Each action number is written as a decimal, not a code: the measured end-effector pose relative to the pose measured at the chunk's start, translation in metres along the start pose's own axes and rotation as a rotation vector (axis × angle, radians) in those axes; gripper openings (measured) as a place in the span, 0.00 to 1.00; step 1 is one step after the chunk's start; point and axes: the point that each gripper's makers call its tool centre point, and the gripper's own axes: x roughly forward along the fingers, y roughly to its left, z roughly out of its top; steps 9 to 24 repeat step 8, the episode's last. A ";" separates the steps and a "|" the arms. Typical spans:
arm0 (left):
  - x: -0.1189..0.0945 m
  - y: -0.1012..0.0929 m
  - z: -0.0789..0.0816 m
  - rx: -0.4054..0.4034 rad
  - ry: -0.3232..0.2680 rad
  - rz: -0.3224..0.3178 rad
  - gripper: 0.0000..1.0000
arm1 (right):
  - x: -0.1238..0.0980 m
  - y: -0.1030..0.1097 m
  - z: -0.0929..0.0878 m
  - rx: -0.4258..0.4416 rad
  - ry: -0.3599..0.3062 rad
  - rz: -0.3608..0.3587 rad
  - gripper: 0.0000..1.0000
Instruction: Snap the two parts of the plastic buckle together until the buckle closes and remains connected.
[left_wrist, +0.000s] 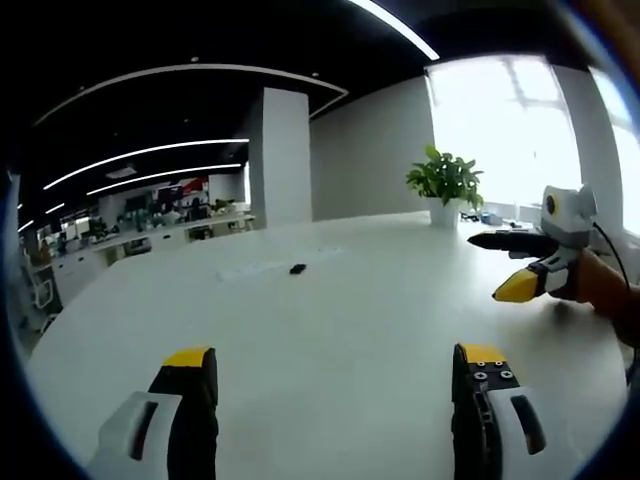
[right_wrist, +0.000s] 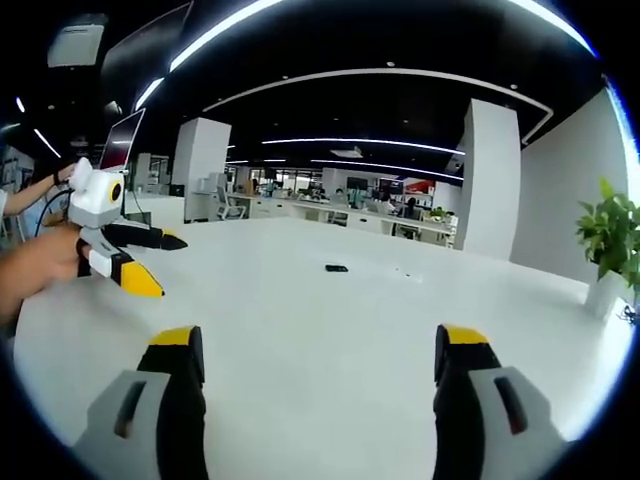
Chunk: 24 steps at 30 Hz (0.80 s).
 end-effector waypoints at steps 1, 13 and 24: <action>0.000 0.000 0.000 0.004 0.001 0.000 0.99 | 0.001 0.000 0.000 0.001 0.001 0.001 0.96; 0.001 -0.002 -0.003 0.019 0.012 0.005 0.99 | -0.001 -0.001 0.001 0.000 -0.002 -0.001 0.95; 0.001 -0.002 -0.003 0.019 0.012 0.005 0.99 | -0.001 -0.001 0.001 0.000 -0.002 -0.001 0.95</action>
